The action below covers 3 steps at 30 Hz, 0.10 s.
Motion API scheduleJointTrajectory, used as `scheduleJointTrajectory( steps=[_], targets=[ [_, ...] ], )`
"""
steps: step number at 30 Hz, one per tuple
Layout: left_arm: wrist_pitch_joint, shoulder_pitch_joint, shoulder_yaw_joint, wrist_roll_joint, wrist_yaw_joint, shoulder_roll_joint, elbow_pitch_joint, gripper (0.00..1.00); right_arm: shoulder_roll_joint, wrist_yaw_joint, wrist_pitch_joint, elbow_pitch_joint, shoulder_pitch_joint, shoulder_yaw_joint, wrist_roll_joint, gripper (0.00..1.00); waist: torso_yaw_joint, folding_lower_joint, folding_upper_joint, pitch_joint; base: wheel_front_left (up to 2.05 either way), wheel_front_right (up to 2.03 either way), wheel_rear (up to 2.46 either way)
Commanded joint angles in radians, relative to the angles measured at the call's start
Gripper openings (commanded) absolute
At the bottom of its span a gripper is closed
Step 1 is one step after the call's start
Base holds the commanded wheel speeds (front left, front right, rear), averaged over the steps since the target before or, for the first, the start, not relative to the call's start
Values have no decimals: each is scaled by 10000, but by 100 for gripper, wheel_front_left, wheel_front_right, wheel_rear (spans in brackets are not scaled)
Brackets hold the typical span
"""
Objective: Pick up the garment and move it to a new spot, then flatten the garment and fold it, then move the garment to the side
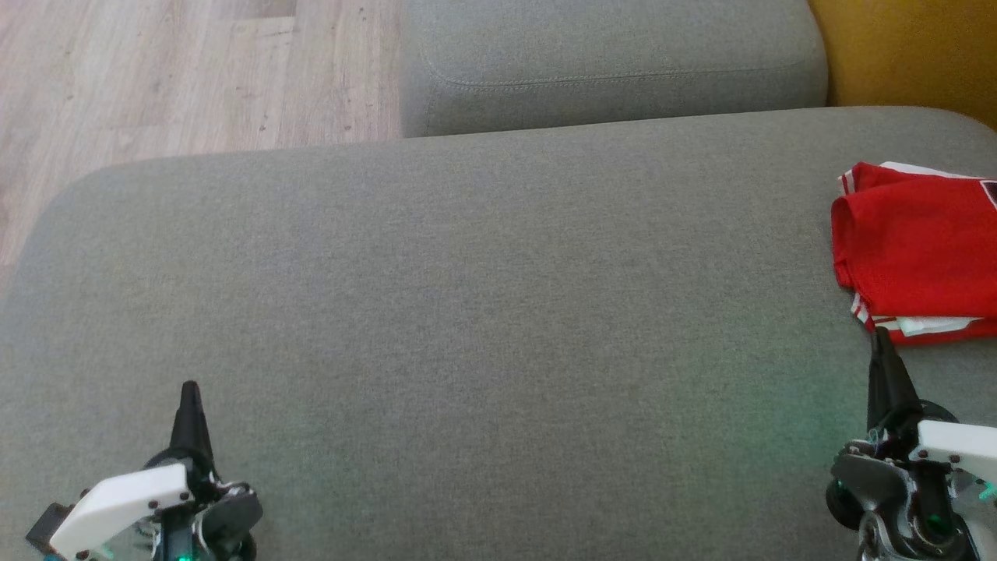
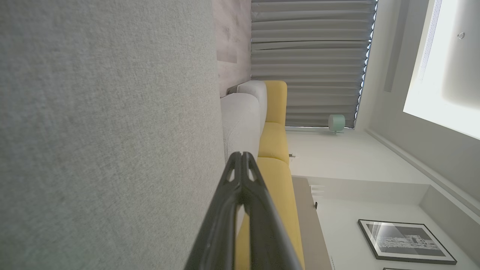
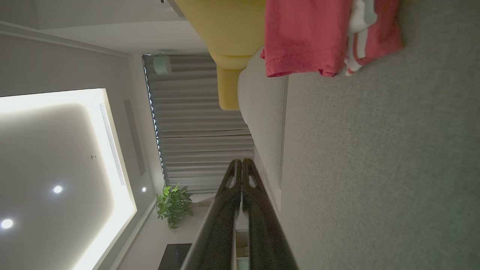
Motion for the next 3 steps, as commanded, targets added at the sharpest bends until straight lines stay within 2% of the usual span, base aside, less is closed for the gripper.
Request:
scheduleJointTrajectory(
  steps=[1,3],
  targets=[
    [60,-520,356,128,-67,67,-271,0,-19,-7,77,-314,-538,164,-65,0,0,0,0,0,0,0,0],
    [63,-521,360,132,-67,64,-271,0,-17,-7,80,-314,-538,160,-68,0,0,0,0,0,0,0,0]
  ],
)
